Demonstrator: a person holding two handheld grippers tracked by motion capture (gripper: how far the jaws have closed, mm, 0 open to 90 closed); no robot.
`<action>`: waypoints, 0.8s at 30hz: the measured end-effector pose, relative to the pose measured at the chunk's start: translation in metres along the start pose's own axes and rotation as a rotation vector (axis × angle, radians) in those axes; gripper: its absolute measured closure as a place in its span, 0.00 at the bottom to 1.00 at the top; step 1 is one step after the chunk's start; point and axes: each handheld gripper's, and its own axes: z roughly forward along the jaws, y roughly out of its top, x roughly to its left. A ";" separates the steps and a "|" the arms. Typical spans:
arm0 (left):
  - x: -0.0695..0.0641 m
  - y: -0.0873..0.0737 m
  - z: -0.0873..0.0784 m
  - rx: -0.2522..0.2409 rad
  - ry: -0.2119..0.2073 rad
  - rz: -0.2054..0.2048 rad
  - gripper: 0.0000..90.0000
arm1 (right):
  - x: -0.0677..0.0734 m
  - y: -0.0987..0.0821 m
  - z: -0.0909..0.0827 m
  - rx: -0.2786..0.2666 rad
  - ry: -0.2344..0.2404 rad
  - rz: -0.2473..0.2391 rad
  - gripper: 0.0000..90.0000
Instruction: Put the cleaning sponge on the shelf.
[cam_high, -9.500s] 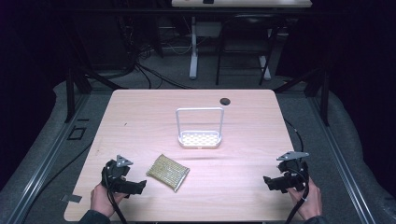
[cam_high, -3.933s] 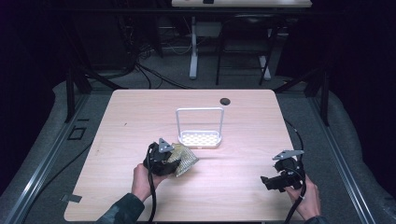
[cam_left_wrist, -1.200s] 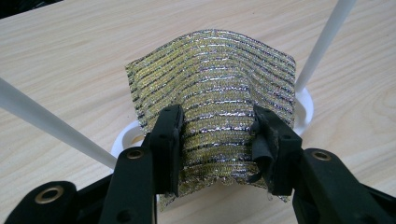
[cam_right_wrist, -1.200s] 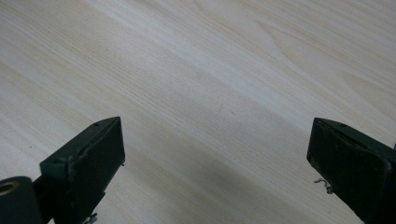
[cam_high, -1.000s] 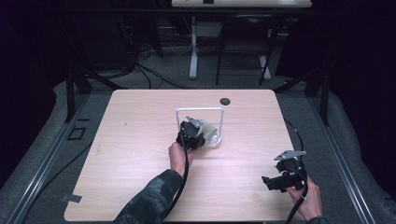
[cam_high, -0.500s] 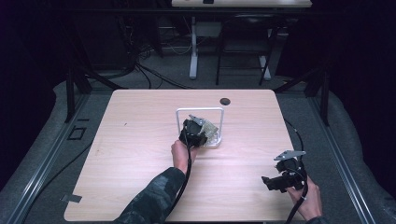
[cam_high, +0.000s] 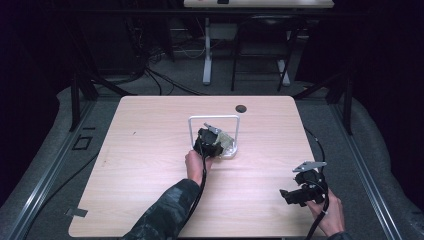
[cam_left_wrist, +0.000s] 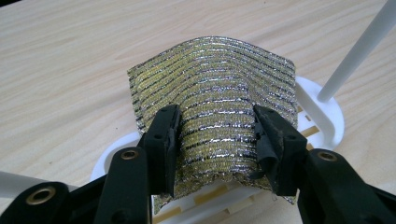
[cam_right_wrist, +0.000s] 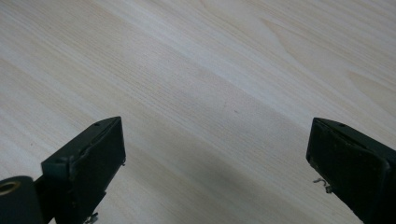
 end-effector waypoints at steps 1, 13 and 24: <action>0.000 -0.001 0.001 0.004 0.000 -0.001 0.57 | 0.000 0.000 0.000 0.000 0.000 0.000 0.04; -0.002 -0.005 0.002 0.012 -0.018 0.011 0.44 | 0.000 0.000 0.000 -0.004 -0.002 -0.002 0.05; -0.001 -0.004 -0.005 0.023 -0.058 0.035 0.30 | 0.000 0.000 0.000 0.000 -0.001 0.000 0.05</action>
